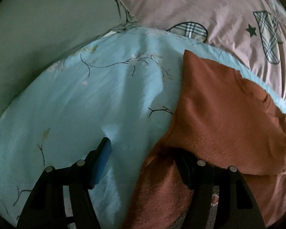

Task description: Fold small clothes

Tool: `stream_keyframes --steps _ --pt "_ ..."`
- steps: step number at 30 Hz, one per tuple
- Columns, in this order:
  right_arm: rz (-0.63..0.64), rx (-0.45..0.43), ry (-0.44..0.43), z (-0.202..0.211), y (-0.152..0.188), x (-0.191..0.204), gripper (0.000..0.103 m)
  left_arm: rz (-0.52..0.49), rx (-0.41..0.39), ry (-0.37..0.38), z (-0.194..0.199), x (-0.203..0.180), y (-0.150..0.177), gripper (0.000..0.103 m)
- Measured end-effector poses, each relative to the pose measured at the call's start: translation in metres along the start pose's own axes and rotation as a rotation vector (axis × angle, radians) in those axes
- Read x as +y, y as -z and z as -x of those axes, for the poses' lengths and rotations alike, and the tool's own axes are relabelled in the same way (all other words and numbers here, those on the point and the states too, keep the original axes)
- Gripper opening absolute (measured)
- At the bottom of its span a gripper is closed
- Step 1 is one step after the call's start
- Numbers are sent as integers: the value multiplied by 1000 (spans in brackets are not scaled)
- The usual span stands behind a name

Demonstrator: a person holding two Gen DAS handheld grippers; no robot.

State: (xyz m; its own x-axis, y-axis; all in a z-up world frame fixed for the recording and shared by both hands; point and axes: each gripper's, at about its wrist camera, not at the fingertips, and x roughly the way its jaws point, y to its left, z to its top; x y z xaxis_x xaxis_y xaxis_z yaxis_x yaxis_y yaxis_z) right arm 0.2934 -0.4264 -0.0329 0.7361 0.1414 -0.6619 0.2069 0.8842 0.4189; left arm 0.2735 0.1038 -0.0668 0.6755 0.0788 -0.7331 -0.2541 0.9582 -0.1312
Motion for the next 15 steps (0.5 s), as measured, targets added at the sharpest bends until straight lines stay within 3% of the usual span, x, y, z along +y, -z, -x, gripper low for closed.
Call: stream_keyframes --steps 3,6,9,11,15 --pt "62 -24 -72 8 5 20 15 32 -3 27 1 6 0 67" --pt "129 84 -163 -17 15 40 37 67 -5 67 2 12 1 67" --pt "143 155 -29 -50 22 33 36 95 0 102 1 18 1 68" --pt "70 156 -62 -49 21 18 34 111 -2 123 1 21 1 68" --pt "51 120 -82 -14 21 15 40 136 1 160 -1 26 0 69"
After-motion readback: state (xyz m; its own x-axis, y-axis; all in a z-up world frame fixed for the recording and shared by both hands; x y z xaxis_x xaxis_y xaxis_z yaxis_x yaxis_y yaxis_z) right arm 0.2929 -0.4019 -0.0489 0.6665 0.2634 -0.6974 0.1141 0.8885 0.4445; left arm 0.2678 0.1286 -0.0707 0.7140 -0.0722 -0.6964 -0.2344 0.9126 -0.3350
